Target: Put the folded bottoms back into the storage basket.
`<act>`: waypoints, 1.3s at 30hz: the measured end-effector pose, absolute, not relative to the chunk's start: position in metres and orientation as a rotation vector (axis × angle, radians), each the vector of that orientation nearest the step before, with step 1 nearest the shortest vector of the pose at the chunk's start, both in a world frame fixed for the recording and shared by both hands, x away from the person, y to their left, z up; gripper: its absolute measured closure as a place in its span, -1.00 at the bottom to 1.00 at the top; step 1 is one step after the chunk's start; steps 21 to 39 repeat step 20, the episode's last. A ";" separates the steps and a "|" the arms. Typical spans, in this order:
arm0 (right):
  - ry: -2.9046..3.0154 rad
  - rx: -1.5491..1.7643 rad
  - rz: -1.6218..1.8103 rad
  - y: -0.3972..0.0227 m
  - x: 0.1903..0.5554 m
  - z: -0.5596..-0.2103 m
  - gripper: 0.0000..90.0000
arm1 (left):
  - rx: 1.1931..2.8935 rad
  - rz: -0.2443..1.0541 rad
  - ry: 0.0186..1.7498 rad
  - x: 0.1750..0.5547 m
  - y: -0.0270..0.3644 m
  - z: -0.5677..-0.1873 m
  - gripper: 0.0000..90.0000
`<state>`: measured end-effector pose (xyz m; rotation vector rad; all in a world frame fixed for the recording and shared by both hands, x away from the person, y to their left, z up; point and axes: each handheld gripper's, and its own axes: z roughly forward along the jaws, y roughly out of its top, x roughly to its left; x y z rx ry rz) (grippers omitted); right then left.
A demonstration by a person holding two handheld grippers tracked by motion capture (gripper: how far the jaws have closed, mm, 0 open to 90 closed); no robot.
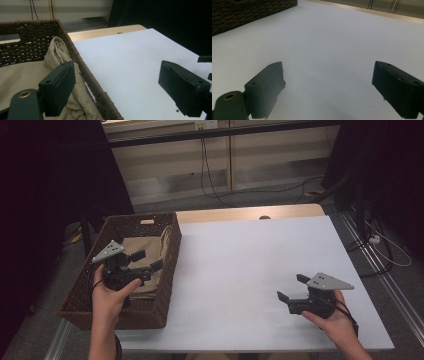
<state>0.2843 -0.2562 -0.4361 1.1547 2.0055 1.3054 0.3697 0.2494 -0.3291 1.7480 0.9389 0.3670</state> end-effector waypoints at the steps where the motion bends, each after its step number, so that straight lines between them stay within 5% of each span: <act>1: 2.002 1.159 1.306 -0.258 0.284 -0.436 -0.77 | 1.742 0.364 0.936 0.368 0.249 -0.329 -0.68; 39: 1.977 1.167 1.306 -0.268 0.278 -0.439 -0.79 | 1.693 0.379 0.898 0.350 0.250 -0.324 -0.74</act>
